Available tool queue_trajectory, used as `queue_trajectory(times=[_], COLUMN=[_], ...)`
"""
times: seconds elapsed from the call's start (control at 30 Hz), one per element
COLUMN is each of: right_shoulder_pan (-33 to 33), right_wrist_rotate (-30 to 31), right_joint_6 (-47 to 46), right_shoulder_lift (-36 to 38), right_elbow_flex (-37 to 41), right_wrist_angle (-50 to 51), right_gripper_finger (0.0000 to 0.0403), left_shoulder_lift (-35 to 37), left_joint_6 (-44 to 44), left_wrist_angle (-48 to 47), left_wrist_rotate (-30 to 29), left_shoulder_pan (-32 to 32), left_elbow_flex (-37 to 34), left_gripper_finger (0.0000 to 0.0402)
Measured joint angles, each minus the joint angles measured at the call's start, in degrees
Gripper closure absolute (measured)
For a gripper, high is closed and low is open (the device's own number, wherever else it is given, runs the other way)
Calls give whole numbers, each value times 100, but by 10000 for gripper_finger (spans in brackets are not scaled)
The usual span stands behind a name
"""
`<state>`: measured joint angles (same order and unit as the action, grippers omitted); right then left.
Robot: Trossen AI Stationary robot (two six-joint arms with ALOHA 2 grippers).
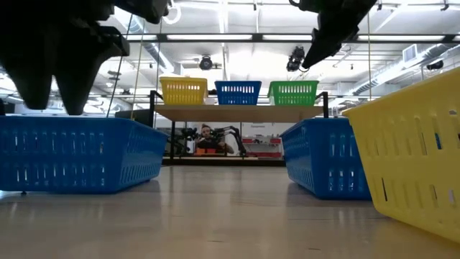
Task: Stack baskets on shelf by color
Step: Stack the left blue basket on the other blue basket on the shelf
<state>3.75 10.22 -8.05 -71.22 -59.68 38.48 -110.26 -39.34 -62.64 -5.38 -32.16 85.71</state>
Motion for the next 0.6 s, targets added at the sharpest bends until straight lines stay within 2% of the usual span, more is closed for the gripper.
queue_trajectory(times=[0.3, 0.6], right_shoulder_pan=[171, 173], right_wrist_rotate=[16, 18], right_joint_6=[-95, -81], right_shoulder_lift=[0, 0], right_elbow_flex=[9, 9], right_wrist_angle=[-92, -83], right_gripper_finger=[296, 296], left_shoulder_lift=[-45, -551], left_joint_6=[-30, 140], left_wrist_angle=[354, 283], left_wrist_rotate=[-326, -196], left_shoulder_pan=[-45, 134], left_elbow_flex=[6, 2], left_gripper_finger=[178, 213])
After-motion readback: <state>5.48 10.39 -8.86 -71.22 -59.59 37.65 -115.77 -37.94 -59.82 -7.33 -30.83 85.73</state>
